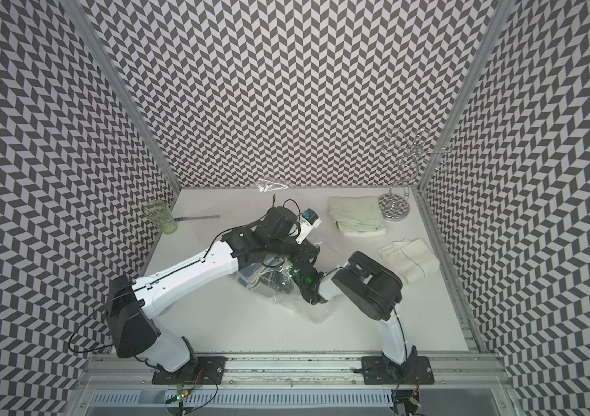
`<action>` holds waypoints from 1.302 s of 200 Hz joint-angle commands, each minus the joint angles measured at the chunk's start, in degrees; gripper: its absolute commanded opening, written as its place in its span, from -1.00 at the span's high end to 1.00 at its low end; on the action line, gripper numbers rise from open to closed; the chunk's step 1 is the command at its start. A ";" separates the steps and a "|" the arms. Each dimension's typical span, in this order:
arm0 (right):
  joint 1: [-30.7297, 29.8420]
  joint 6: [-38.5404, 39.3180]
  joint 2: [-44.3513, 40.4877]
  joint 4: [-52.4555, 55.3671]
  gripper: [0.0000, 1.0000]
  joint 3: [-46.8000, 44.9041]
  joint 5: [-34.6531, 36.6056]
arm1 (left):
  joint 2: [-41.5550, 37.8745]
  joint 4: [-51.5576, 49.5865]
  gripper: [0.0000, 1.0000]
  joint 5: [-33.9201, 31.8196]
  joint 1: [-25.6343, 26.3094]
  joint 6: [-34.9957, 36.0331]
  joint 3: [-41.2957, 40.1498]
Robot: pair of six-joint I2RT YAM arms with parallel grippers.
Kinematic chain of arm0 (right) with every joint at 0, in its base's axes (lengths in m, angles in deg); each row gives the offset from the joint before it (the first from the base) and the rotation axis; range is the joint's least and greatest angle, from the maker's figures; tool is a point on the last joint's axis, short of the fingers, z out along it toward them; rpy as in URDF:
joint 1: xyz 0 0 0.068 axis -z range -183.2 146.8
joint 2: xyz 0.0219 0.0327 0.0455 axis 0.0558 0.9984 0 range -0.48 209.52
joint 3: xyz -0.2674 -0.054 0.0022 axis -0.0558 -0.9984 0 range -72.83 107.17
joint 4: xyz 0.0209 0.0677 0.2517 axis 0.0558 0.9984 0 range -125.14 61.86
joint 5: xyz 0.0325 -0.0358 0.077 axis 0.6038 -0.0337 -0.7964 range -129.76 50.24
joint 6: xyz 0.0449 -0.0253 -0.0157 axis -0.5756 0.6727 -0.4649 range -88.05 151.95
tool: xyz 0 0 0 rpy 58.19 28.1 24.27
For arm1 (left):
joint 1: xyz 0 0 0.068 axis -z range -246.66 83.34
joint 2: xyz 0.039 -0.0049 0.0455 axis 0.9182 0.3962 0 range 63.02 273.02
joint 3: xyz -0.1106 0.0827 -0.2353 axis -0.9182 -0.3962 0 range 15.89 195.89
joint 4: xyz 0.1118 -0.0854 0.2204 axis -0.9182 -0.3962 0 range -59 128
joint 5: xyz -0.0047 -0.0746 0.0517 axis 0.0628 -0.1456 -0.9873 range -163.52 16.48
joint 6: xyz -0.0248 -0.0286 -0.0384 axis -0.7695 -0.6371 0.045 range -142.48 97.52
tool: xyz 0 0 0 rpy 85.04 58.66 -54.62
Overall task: Place the folded towel into the vacuum bag
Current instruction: Place the towel in the vacuum bag.
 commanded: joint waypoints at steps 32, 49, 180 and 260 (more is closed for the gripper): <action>-0.62 1.98 4.95 0.37 0.78 8.06 -1.13 | 0.22 3.13 1.00 7.36 2.65 0.37 -0.19; -0.46 1.45 4.33 -2.99 0.79 7.46 -0.42 | 0.43 2.65 1.00 7.08 2.65 0.60 -0.38; -1.17 2.22 7.18 -8.06 0.74 11.44 6.29 | -8.47 3.03 1.00 7.41 2.57 -3.67 -13.46; -0.73 7.07 -8.05 13.26 -0.30 -1.21 0.39 | -15.23 2.30 -0.01 6.24 -3.55 -6.28 -11.76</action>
